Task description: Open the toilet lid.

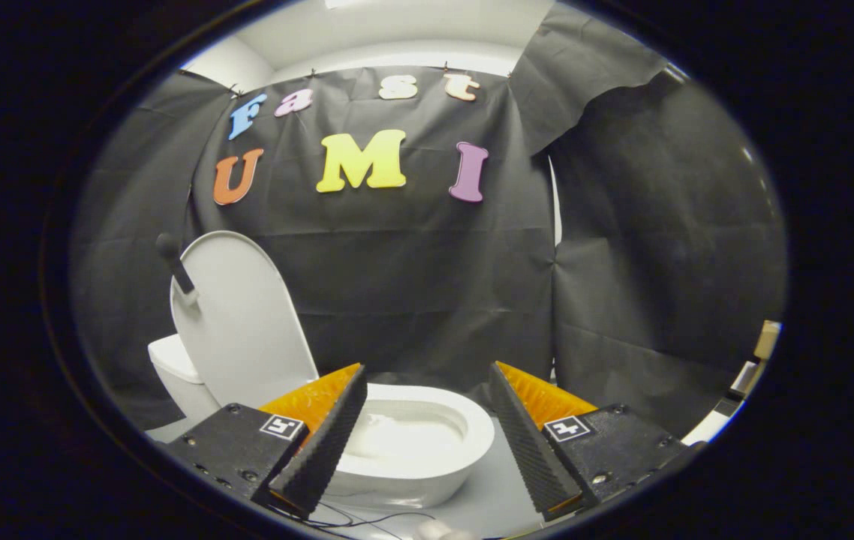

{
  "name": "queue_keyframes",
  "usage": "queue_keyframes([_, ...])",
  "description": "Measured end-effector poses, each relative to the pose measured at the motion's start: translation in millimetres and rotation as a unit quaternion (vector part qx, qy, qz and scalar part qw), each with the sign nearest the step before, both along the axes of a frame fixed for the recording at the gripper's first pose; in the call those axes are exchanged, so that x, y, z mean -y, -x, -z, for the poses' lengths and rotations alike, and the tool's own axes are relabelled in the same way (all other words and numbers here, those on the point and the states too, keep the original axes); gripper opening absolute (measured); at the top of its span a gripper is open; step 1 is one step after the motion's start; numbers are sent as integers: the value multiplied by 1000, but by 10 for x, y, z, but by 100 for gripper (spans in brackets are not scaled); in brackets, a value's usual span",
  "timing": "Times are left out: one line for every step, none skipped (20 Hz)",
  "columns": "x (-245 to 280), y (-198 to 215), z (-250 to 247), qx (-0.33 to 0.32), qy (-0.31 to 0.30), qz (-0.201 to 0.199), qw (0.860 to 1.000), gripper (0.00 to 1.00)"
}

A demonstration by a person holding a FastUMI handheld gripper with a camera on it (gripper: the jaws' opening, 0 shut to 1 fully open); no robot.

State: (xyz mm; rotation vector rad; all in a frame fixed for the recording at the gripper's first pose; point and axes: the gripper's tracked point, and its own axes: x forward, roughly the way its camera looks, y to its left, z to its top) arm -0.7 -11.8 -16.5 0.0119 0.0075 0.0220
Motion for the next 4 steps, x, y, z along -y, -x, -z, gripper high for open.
queue_keyframes([3, -10, 19, -2, 2, 1, 1000, 100])
queue_keyframes([8, 0, 35, -4, 4, 0, 1000, 100])
queue_keyframes([3, 8, 37, -5, 4, -2, 1000, 100])
queue_keyframes([11, 19, 33, -4, 4, -3, 1000, 100])
